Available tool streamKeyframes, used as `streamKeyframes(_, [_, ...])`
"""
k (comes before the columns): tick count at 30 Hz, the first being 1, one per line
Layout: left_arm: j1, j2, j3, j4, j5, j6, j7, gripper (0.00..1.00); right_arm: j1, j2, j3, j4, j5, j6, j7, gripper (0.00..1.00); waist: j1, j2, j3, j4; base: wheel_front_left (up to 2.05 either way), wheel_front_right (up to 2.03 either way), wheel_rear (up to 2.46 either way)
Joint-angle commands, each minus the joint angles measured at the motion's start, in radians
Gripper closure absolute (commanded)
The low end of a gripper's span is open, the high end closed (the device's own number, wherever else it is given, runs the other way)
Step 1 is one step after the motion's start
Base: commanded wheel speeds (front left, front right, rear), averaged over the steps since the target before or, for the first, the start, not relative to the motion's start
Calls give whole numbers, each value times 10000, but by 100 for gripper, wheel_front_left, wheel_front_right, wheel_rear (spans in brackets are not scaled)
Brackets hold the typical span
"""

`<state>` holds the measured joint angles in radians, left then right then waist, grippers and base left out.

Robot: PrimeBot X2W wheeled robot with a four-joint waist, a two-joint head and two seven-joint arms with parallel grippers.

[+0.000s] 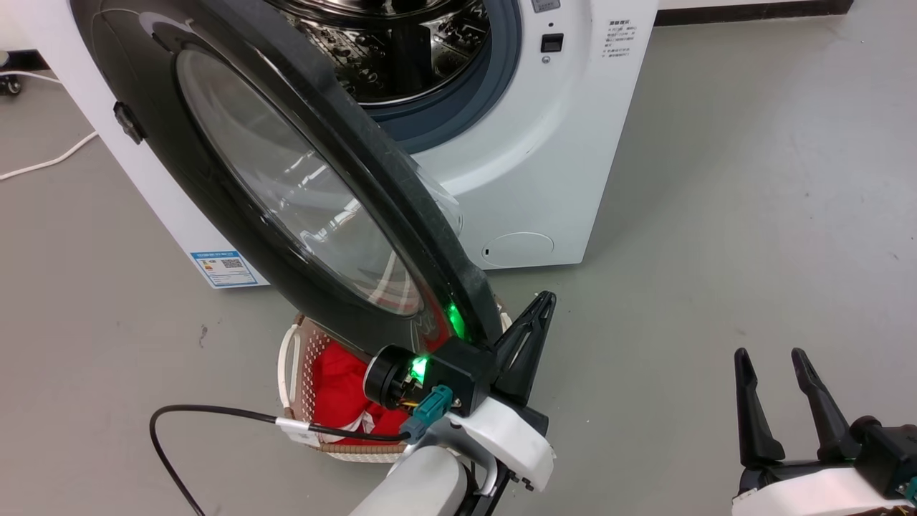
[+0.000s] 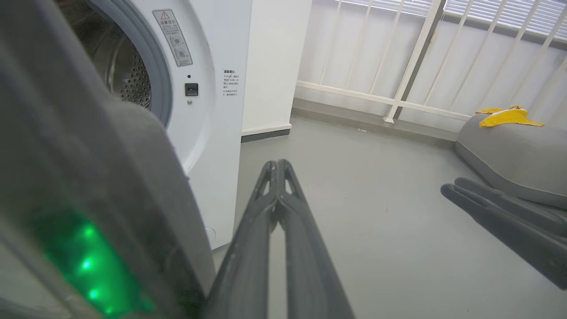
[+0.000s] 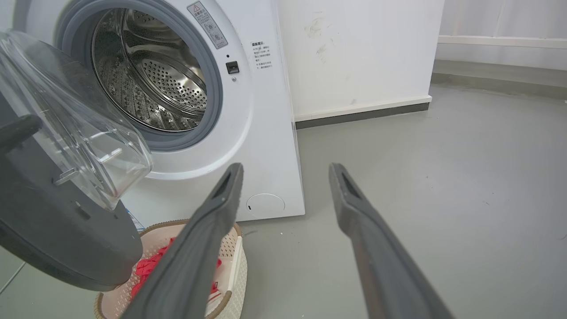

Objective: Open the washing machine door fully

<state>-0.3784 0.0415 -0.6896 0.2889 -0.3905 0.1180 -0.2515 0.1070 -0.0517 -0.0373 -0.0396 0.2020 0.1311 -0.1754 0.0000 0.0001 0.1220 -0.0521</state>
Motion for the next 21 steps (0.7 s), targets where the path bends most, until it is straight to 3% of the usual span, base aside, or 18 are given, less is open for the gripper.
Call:
streamKeyframes(1, [-156, 168, 212, 130, -27, 146, -57, 100, -102, 28, 15, 23, -10, -6, -14, 0, 0, -1, -19, 21, 0, 0, 0])
streamKeyframes(10, [395, 409, 559, -187, -10, 502, -123, 100, -156, 28, -18, 201, 26, -5, -108, 0, 0, -1, -128, 136, 0, 0, 0])
streamKeyframes(21, [1351, 1104, 1016, -1263, 73, 1129, -142, 100, -67, 28, -85, 345, -4, -5, -129, 0, 0, -1, -328, 462, 0, 0, 0])
